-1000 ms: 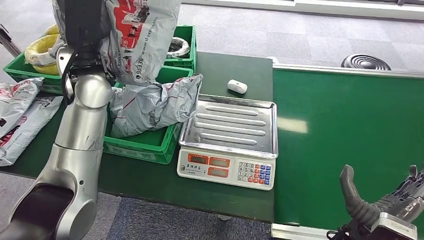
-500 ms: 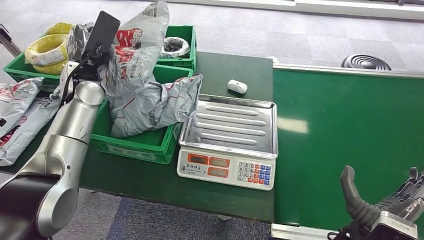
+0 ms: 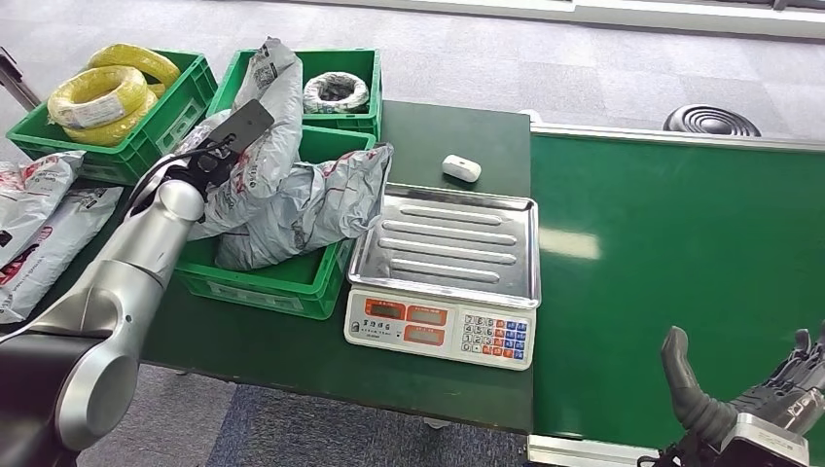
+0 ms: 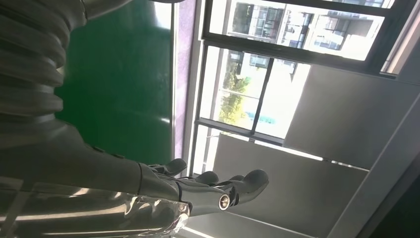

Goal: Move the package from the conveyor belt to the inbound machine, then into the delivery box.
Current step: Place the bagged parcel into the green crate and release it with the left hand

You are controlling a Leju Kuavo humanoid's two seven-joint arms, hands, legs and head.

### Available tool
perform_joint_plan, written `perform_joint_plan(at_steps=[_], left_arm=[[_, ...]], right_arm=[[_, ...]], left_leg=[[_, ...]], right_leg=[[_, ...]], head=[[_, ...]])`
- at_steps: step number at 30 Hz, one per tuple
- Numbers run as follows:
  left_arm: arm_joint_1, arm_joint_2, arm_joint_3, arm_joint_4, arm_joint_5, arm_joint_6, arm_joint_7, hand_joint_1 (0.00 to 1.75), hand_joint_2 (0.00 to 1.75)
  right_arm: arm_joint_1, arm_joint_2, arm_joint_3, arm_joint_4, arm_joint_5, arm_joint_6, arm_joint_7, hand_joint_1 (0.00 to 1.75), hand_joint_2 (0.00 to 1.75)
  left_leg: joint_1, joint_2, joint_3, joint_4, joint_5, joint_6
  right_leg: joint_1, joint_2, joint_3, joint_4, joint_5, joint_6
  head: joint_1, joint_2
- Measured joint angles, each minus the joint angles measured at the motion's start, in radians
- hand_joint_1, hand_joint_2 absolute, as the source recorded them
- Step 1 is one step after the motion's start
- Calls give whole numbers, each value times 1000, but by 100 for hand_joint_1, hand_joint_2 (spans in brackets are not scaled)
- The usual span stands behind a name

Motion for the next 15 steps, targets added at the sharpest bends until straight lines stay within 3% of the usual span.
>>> perform_joint_plan(at_steps=[2, 6, 9, 15], left_arm=[[0, 2, 1, 7, 13, -4, -15, 172, 175], [6, 8, 33, 5, 94, -10, -97, 0, 175], [28, 12, 77, -24, 160, 48, -165, 0, 175], [124, 1, 211, -220, 363, 332, -359, 0, 175]], right_arm=[[0, 0, -1, 0, 0, 2, 0, 0, 175], [-5, -2, -5, 2, -3, 14, 1, 0, 175], [-8, -4, -8, 6, -5, 18, 1, 0, 175], [-7, -4, -9, 7, -9, 18, -7, 0, 175]], left_leg=[[0, 0, 0, 0, 0, 0], [0, 0, 0, 0, 0, 0], [0, 0, 0, 0, 0, 0], [0, 1, 0, 0, 0, 0]], right_leg=[[0, 0, 0, 0, 0, 0], [0, 0, 0, 0, 0, 0], [0, 0, 0, 0, 0, 0], [0, 0, -1, 0, 0, 0]], head=[[0, 0], [0, 0], [0, 0], [0, 0]])
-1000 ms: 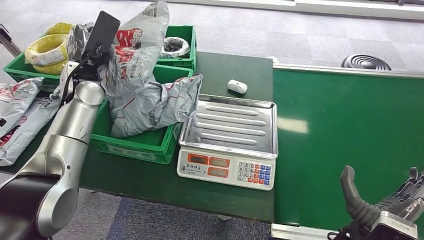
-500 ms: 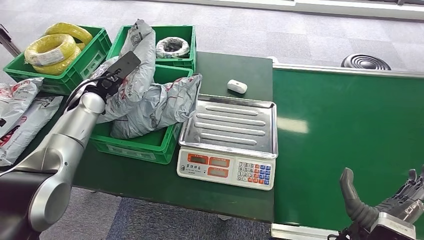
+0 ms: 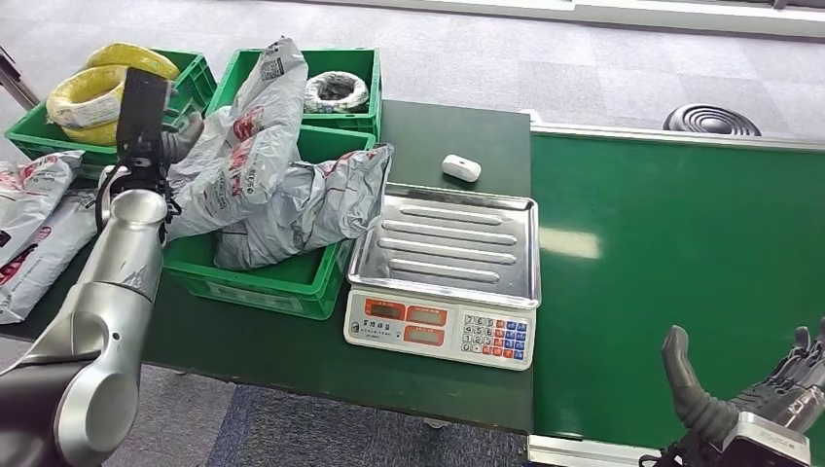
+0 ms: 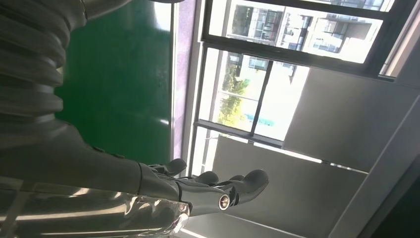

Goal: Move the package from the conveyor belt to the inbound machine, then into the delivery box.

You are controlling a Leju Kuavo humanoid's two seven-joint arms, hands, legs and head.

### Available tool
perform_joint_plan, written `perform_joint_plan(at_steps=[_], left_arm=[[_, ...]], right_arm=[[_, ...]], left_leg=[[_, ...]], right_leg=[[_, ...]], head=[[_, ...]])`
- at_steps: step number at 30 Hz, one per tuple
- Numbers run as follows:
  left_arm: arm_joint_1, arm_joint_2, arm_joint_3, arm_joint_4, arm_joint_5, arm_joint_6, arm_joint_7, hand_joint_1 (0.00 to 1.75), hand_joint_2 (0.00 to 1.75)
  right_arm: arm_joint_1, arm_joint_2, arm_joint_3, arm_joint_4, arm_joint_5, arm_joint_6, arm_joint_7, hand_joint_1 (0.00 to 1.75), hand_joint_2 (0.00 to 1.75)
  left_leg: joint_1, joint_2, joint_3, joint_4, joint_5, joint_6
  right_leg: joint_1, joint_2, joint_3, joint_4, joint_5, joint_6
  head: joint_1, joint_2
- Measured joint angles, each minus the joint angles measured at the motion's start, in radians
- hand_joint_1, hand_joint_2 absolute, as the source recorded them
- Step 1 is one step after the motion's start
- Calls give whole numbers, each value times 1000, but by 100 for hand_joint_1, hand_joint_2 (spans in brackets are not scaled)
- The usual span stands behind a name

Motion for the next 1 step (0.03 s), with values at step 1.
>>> perform_joint_plan(at_steps=[1], left_arm=[[9, -2, 11, -22, 20, 17, -18, 0, 175]], right_arm=[[0, 0, 0, 0, -1, 0, -1, 0, 175]], left_leg=[[0, 0, 0, 0, 0, 0]], right_leg=[[0, 0, 0, 0, 0, 0]], head=[[0, 0]])
